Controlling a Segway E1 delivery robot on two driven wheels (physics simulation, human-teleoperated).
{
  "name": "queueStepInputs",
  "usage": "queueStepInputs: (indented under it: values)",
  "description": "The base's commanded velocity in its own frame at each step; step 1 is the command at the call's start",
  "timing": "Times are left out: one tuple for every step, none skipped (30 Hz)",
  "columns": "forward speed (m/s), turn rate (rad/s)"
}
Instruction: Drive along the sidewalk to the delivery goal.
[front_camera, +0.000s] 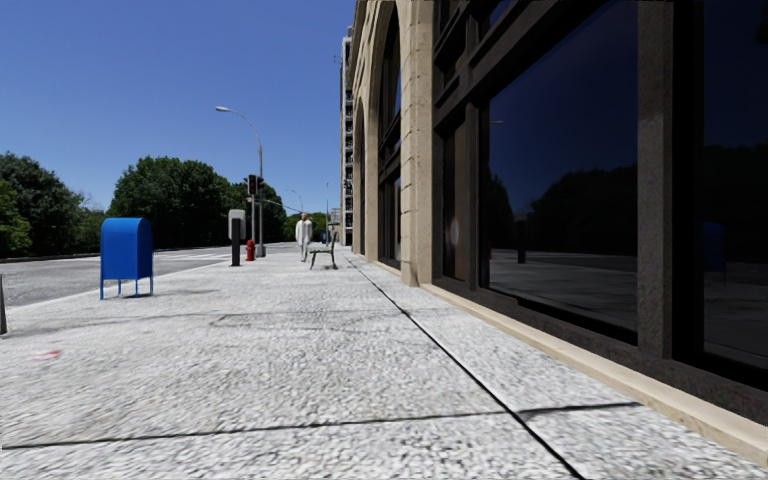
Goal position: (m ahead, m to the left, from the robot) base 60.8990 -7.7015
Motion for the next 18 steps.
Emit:
queueStepInputs:
  values:
    - [1.92,0.00]
    - [1.92,0.00]
    - [1.92,0.00]
    - [1.92,0.00]
    - [1.92,0.00]
    - [1.92,0.00]
    - [1.92,0.00]
    - [1.92,0.00]
    - [1.92,0.00]
    - [1.92,0.00]
    - [1.92,0.00]
    - [1.92,0.00]
    - [1.92,0.00]
    - [1.92,0.00]
    - [1.92,0.00]
    - [1.92,0.00]
    - [1.92,0.00]
    - [1.92,0.00]
